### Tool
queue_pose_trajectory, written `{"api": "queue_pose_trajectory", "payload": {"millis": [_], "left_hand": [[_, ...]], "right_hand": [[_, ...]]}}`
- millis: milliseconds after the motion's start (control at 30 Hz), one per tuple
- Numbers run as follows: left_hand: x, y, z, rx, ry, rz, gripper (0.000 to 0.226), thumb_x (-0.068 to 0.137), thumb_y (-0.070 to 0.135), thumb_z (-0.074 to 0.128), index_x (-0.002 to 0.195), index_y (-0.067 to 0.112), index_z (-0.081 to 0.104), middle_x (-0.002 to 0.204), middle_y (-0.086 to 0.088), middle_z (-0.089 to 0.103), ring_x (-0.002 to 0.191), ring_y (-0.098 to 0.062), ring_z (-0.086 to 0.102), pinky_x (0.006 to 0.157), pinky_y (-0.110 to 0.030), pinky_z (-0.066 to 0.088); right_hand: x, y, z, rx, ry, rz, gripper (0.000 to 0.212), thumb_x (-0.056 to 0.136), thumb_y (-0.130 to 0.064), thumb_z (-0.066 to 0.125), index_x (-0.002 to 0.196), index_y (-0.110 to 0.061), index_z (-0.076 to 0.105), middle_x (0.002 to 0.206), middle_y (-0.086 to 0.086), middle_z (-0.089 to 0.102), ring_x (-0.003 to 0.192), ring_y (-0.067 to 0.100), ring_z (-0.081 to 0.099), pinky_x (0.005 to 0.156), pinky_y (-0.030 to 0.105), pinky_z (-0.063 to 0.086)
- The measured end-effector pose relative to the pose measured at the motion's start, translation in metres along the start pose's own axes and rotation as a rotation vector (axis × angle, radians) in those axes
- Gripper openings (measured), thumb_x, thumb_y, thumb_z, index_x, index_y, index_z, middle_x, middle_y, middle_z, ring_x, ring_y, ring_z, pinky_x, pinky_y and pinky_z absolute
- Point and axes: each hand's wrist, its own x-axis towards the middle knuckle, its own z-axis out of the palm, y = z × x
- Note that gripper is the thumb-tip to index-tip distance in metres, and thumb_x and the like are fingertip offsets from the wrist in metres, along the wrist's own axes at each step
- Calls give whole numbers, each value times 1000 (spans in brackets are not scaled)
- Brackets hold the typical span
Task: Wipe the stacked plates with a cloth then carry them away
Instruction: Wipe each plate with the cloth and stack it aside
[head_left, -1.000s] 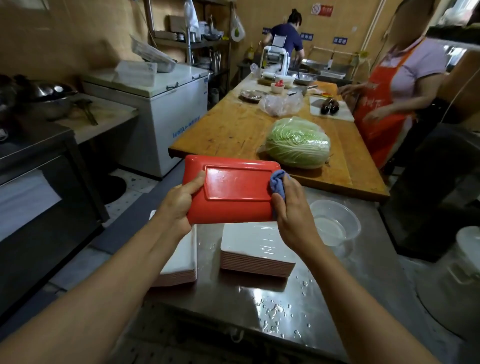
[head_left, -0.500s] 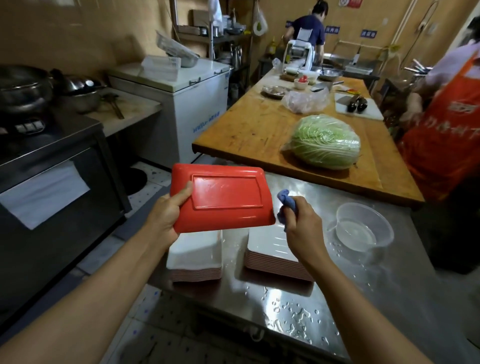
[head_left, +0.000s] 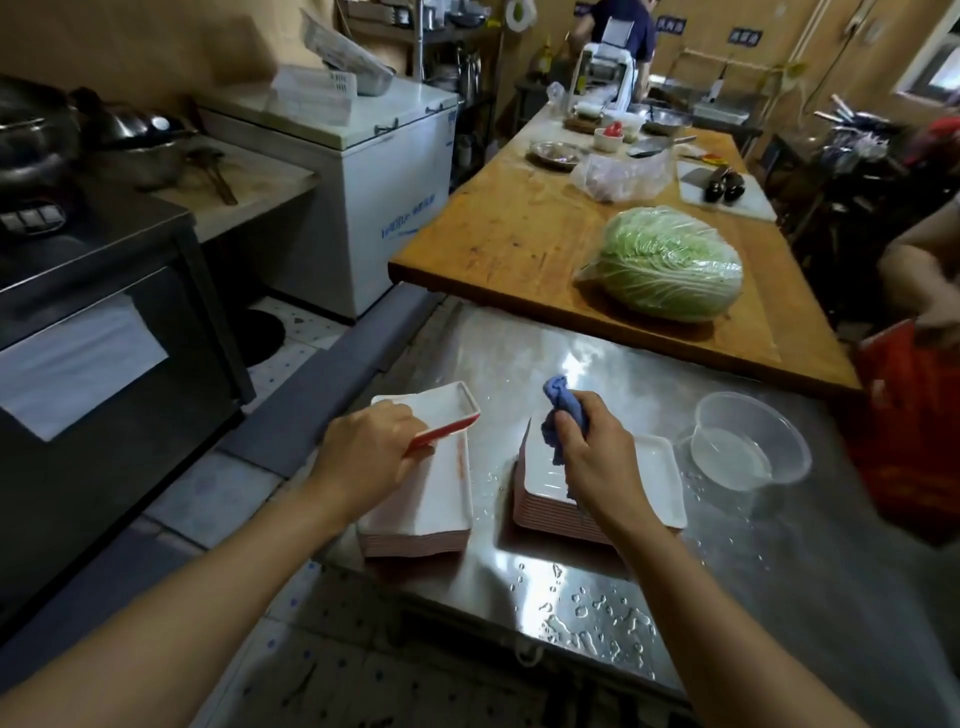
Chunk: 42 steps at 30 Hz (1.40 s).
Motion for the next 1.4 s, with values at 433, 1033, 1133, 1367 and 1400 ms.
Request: {"api": "queue_pose_trajectory", "payload": {"millis": [433, 1033, 1133, 1367, 1400], "left_hand": [[-27, 16, 44, 281, -191, 161, 36, 34, -4, 86, 50, 11, 57, 50, -5, 51, 44, -22, 52, 31, -19, 28], [-47, 15, 77, 325, -320, 19, 55, 26, 21, 97, 67, 5, 65, 59, -9, 54, 42, -24, 53, 29, -22, 37], [-42, 12, 79, 354, -340, 7, 58, 23, 26, 97, 66, 5, 65, 58, -9, 53, 40, -24, 52, 29, -23, 35], [-38, 8, 91, 456, -535, -140, 72, 75, 76, 46, 114, 17, 54, 109, -2, 52, 93, -21, 54, 58, -30, 36], [-34, 12, 92, 470, -537, -174, 74, 75, 80, 35, 111, 19, 54, 110, -1, 51, 96, -19, 52, 59, -30, 33]], "right_hand": [[-2, 21, -8, 29, 61, 45, 16, 95, -15, 47, 96, -29, 54, 83, 2, 66, 75, 22, 65, 68, 40, 55], [13, 64, -37, 68, 11, 79, 15, 96, -16, 48, 106, -23, 57, 87, 3, 66, 69, 16, 63, 49, 13, 46], [13, 68, -38, 72, -8, 89, 17, 96, -15, 48, 109, -19, 57, 88, 5, 66, 70, 17, 63, 54, 15, 48], [15, 77, -47, 72, -15, 116, 16, 94, -14, 47, 104, -20, 57, 84, 5, 65, 62, 15, 59, 52, 20, 47], [16, 78, -48, 72, -12, 120, 16, 94, -14, 47, 104, -20, 58, 84, 4, 65, 62, 16, 60, 53, 24, 47]]}}
